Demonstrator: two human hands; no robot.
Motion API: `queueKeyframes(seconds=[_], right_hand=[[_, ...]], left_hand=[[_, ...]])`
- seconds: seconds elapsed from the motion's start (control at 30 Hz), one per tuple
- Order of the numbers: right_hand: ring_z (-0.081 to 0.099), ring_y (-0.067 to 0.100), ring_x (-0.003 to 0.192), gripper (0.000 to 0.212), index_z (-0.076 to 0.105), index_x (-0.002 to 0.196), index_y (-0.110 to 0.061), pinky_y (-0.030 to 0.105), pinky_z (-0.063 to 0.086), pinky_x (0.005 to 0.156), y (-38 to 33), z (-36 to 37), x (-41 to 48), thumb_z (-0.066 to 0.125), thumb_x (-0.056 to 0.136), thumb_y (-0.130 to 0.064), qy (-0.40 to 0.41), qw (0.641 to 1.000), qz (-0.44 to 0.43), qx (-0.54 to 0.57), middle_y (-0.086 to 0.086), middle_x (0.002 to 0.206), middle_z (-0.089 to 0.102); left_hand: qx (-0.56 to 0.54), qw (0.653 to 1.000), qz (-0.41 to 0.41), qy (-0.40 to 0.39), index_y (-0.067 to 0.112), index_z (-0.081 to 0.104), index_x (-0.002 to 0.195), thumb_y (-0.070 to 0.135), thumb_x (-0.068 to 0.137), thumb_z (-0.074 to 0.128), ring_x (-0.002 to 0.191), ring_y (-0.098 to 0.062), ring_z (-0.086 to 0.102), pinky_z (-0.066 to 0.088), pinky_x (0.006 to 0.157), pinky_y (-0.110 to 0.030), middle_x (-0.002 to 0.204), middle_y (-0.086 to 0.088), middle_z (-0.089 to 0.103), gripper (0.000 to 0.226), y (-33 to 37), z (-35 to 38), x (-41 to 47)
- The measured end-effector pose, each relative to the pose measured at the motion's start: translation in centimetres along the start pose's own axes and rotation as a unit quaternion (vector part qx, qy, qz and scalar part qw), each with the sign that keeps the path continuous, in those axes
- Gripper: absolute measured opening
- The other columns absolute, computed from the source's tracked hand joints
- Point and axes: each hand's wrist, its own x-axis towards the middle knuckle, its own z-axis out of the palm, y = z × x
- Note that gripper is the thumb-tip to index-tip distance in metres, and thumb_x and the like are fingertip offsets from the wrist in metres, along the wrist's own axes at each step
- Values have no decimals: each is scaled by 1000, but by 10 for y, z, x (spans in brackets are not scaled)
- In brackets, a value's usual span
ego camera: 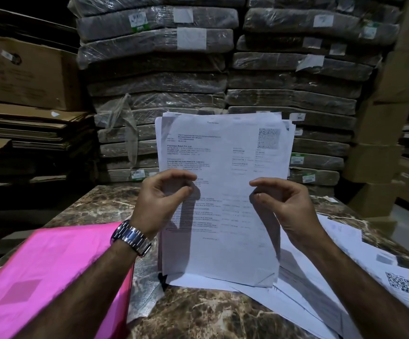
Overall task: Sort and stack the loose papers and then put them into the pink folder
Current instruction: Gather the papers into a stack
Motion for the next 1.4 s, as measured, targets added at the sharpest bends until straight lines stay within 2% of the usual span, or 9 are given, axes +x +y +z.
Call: queueKeyframes(seconds=[0.2,0.33,0.5,0.67,0.77,0.93,1.03,1.2,1.4], right_hand=[[68,7,74,44,80,75,-26,19,56,73,-10,3,0,67,77,16,11,1000,-14,25,-4,77,76],[67,5,68,51,80,72,-26,19,57,66,-17,5,3,61,77,22,10,999,-34,28,-6,71,75],[69,5,71,49,80,74,-24,16,55,74,-18,6,3,63,76,22,12,998,-63,21,-7,79,77],[69,6,74,49,80,74,-27,18,57,74,-13,10,-2,66,76,19,2,999,-48,-7,-7,78,77],[68,4,72,45,79,75,-22,14,54,69,-6,13,-9,64,75,22,-12,999,-36,-20,-6,74,76],[68,2,70,43,76,75,-15,10,52,64,-1,14,-14,60,76,25,-4,999,-29,-40,-8,72,75],[68,1,71,42,75,75,-15,10,52,66,0,12,-8,61,76,24,6,999,-36,-33,-9,72,76],[72,14,75,37,78,75,-17,25,59,77,24,18,-23,67,76,18,23,999,17,-25,3,77,77],[71,10,76,32,77,79,-14,19,57,75,32,16,-24,66,79,17,35,999,26,-27,1,77,77]], left_hand=[[-13,1000,11,15,26,75,83,-9,76,70,79,-6,68,51,68,-14,84,5,74,35,7,-2,1],[-1,999,27,25,22,72,84,-14,76,66,79,-3,68,52,71,-12,83,9,74,37,14,-3,5],[23,998,48,13,23,73,87,-9,74,71,85,-2,68,50,75,-11,90,9,74,34,19,-6,7],[5,1000,25,-3,17,72,88,-9,73,72,83,0,68,50,73,-10,88,13,74,30,15,-6,4],[10,1000,5,-13,12,72,89,-11,72,72,84,0,68,50,74,-10,88,12,75,28,7,-8,3],[-7,1000,-16,-3,7,72,85,-18,73,67,74,1,68,50,69,-9,79,10,75,28,-2,-7,1],[-13,1000,-12,-5,7,72,85,-16,74,67,75,1,68,50,69,-9,80,9,75,27,-4,-8,6],[-14,998,-53,-16,9,73,85,-11,73,71,78,-9,72,53,71,-14,82,1,76,24,-18,-6,-3],[-25,996,-83,-20,8,73,85,-12,72,71,77,-12,72,55,72,-18,81,-4,76,24,-31,-3,-6]])
